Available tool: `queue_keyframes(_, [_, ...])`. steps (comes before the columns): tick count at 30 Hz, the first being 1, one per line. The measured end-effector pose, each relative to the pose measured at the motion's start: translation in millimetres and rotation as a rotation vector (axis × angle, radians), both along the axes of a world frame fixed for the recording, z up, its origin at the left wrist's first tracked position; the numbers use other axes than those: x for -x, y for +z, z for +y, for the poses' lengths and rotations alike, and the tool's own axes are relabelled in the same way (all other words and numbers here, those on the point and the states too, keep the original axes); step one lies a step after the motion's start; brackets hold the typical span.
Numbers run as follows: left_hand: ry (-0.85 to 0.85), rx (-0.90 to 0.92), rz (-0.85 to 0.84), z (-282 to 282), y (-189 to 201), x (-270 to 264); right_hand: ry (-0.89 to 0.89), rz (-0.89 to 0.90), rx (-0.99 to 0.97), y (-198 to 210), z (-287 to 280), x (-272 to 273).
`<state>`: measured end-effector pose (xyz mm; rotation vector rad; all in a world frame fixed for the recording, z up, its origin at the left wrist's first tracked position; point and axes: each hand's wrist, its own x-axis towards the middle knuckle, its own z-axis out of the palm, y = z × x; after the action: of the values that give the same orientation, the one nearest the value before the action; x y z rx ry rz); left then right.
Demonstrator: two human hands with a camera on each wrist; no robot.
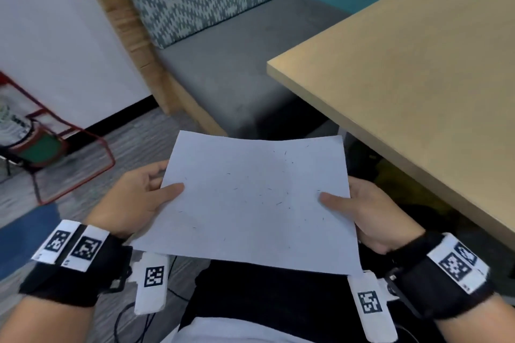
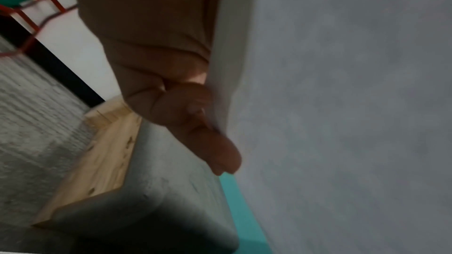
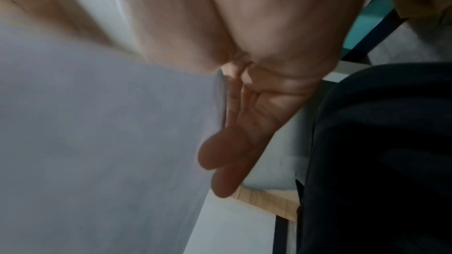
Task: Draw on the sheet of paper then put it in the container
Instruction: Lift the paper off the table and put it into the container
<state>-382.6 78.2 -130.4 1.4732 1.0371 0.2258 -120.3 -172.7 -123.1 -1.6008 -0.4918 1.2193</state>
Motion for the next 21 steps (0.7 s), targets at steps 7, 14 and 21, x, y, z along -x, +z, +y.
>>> queue_keyframes(7, [0.012,-0.003,0.027,40.2,-66.0,-14.2,0.065,-0.149,0.120,-27.5,55.6,-17.5])
queue_keyframes(14, [-0.110,0.036,0.042,66.1,-146.8,-64.1,0.046,-0.224,0.266,-56.8,82.9,-52.2])
queue_keyframes(21, [-0.171,0.149,0.058,67.5,-212.0,-113.0,0.124,-0.320,0.468,-85.8,106.8,-81.3])
